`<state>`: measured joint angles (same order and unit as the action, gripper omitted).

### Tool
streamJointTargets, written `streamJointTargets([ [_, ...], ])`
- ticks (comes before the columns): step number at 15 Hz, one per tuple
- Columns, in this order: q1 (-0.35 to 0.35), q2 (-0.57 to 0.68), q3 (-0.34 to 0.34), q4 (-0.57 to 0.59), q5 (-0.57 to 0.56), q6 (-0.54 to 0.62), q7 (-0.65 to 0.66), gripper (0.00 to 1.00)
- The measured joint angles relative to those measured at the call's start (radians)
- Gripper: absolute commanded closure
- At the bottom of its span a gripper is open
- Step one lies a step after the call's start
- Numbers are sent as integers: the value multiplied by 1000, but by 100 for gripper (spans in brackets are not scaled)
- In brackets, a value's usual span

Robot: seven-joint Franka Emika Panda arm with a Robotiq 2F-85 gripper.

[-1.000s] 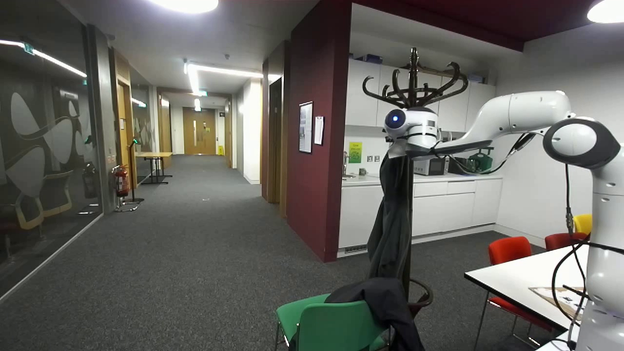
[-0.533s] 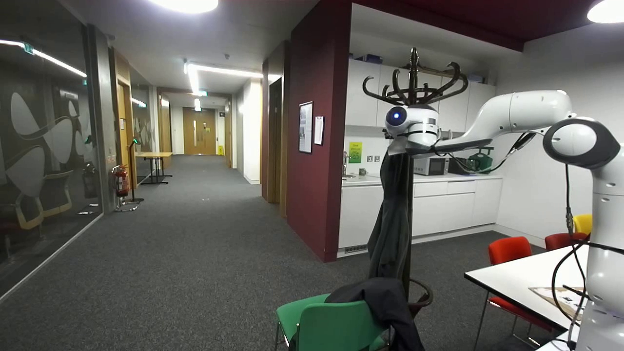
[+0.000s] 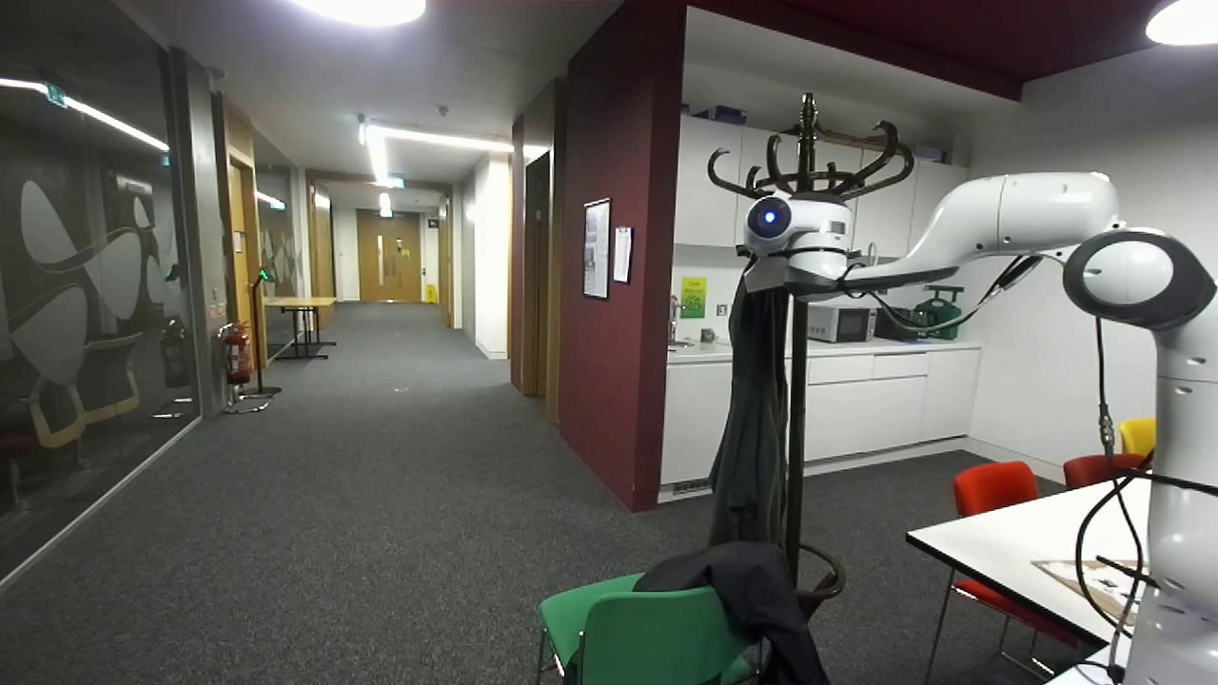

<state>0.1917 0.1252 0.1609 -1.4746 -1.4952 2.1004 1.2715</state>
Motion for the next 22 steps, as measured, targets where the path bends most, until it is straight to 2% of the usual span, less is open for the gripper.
streamJointTargets([
  [5,50,-1,37,10,-71,24,-14,99],
  [10,91,-5,73,10,-86,26,-57,99],
  [14,115,-20,100,10,-71,-34,-94,99],
  [19,130,-75,129,8,48,-52,-130,99],
  [22,133,-120,139,2,163,-9,-173,99],
])
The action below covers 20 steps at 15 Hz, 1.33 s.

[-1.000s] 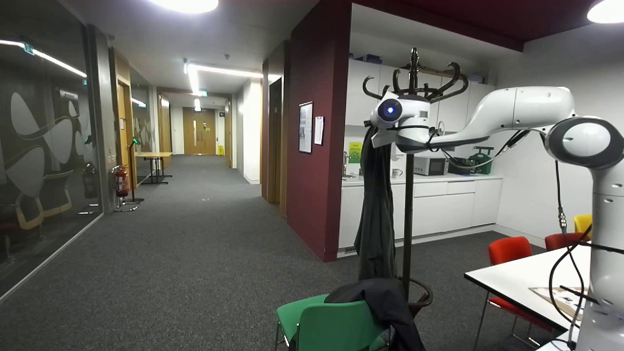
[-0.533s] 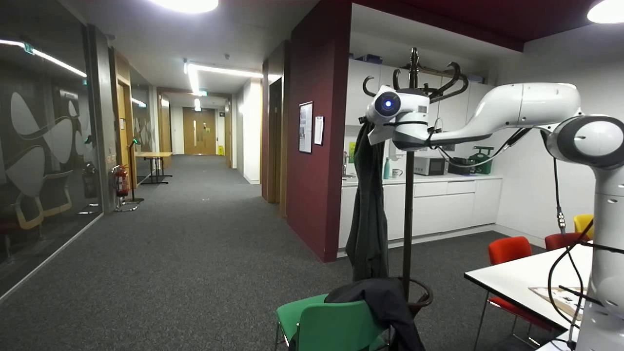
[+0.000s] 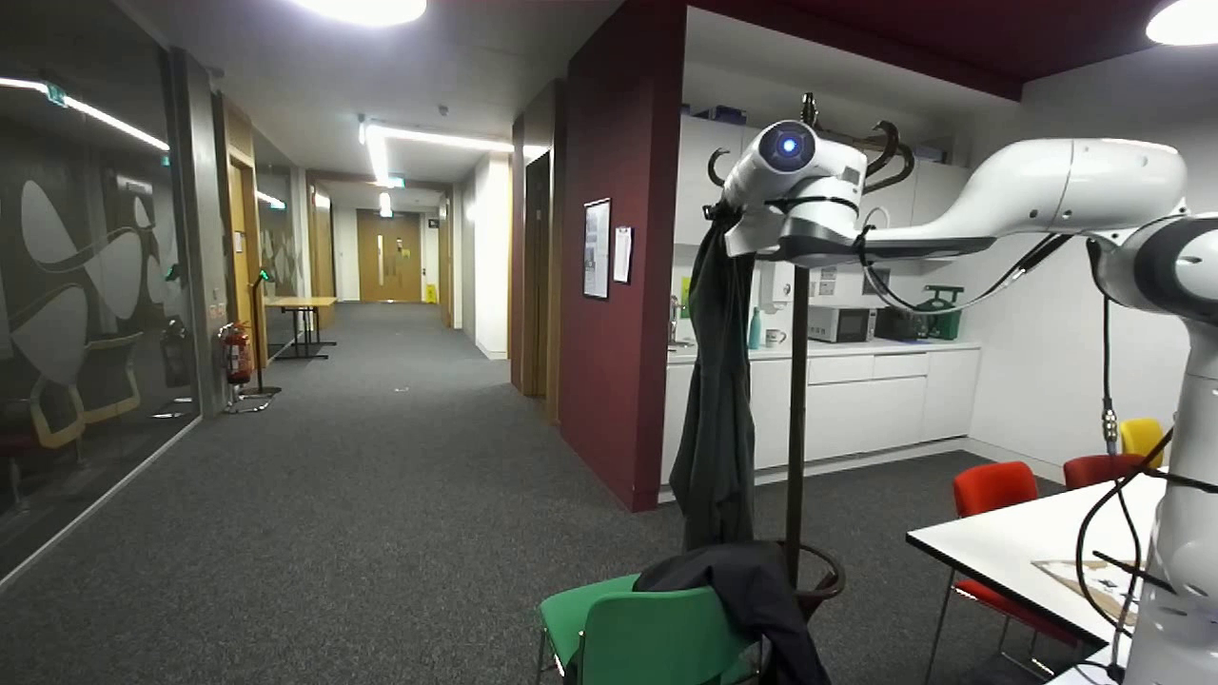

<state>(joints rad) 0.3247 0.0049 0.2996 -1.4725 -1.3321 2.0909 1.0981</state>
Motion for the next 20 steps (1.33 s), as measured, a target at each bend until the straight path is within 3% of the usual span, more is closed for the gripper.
streamJointTargets([
  [5,-2,-54,-2,-23,254,159,-132,99],
  [10,-2,-76,-2,-44,484,186,-300,99],
  [15,-8,-88,-2,-54,596,181,-407,99],
  [20,-9,-131,8,-62,611,82,-452,99],
])
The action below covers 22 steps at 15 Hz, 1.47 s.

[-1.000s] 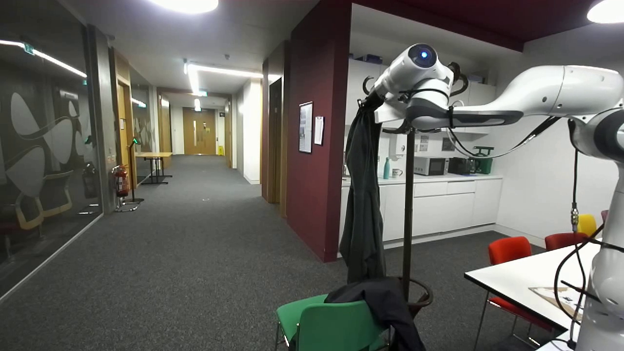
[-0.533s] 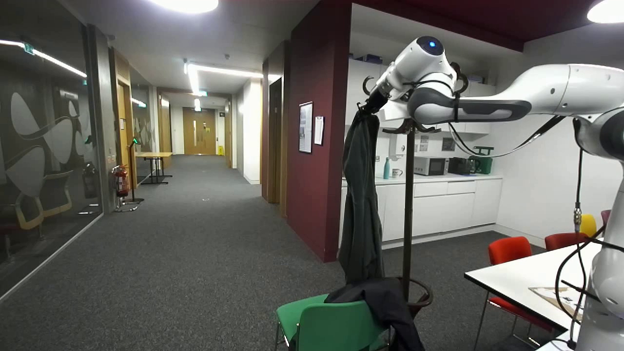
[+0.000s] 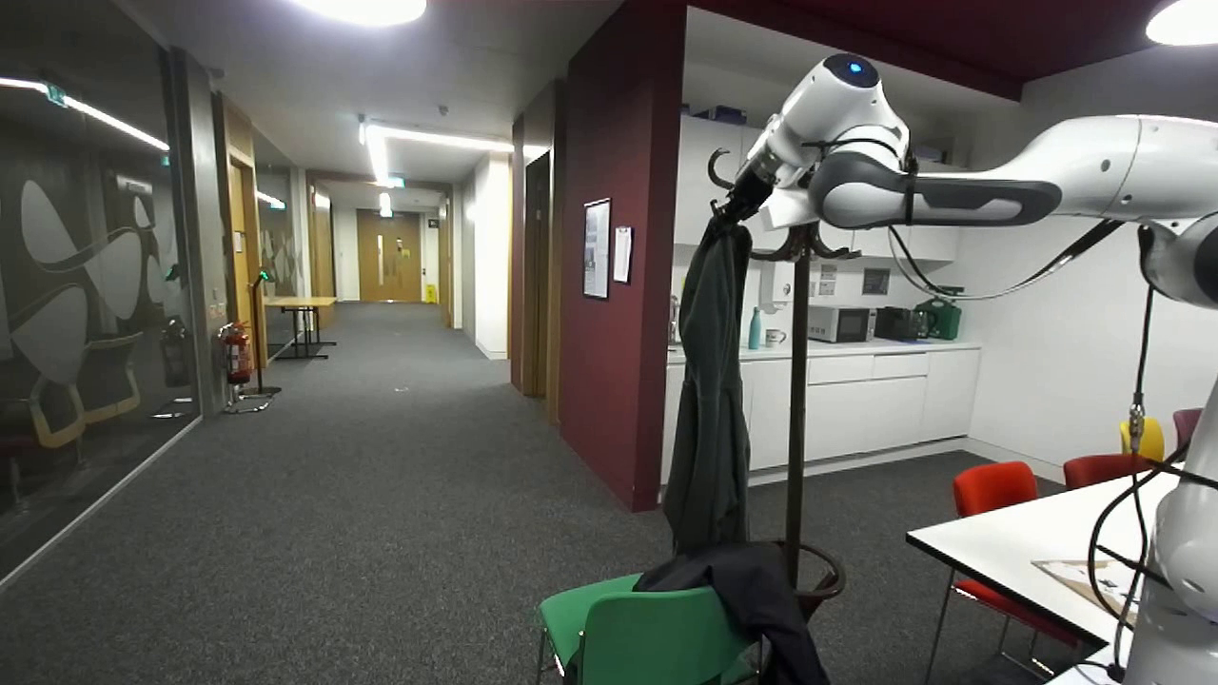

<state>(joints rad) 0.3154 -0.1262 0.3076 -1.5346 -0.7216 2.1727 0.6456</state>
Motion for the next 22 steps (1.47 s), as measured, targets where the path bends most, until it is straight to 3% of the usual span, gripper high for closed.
streamJointTargets([
  [2,-2,-21,6,-4,0,-29,0,99],
  [3,-3,-29,9,-6,0,-38,-1,70],
  [4,-3,-36,11,-10,0,-45,-3,69],
  [13,-3,-85,25,-16,0,-47,-40,4],
  [14,-4,-88,25,-16,0,-47,-42,0],
  [22,-38,-112,36,-15,-6,-46,-42,0],
])
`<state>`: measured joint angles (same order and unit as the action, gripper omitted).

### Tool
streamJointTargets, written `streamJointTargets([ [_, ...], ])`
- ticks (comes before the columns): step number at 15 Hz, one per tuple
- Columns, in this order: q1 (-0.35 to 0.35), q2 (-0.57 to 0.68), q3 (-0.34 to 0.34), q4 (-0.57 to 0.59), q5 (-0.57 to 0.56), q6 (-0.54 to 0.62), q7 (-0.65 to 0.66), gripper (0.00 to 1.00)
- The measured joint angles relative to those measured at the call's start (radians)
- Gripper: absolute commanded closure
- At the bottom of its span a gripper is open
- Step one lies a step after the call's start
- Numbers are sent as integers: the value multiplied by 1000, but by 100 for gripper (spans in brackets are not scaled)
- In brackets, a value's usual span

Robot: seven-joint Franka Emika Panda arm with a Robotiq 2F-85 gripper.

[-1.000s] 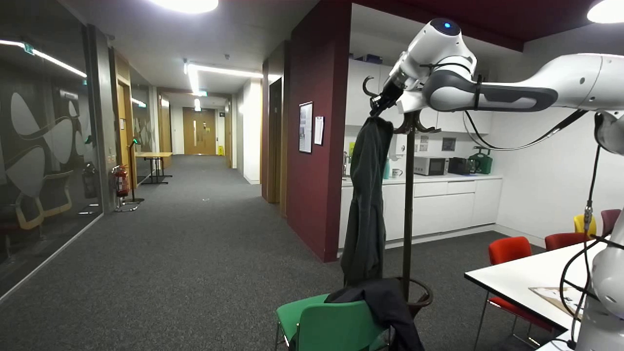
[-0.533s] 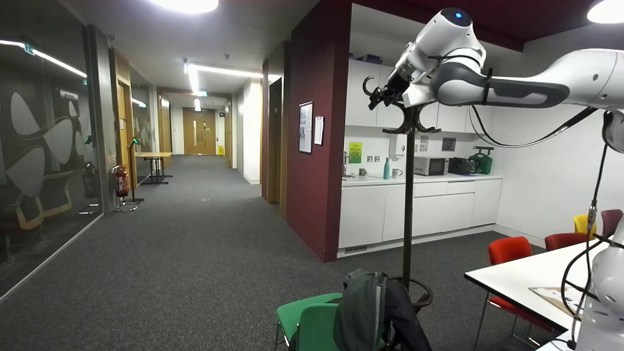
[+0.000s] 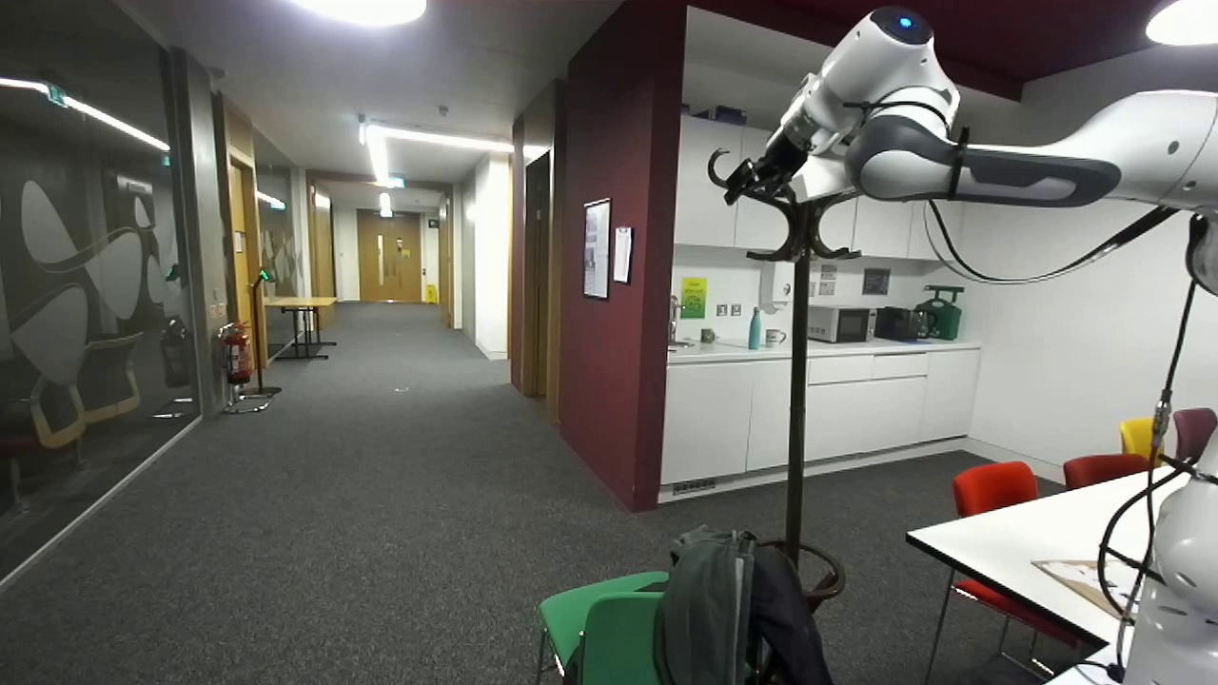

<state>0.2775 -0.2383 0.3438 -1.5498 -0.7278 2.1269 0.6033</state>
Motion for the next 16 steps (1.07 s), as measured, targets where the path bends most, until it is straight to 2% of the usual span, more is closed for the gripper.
streamJointTargets([
  [8,-145,-47,-38,40,4,-6,150,0],
  [11,-197,-48,-41,50,-3,-43,197,0],
  [16,-216,-48,-41,51,-4,-57,206,0],
])
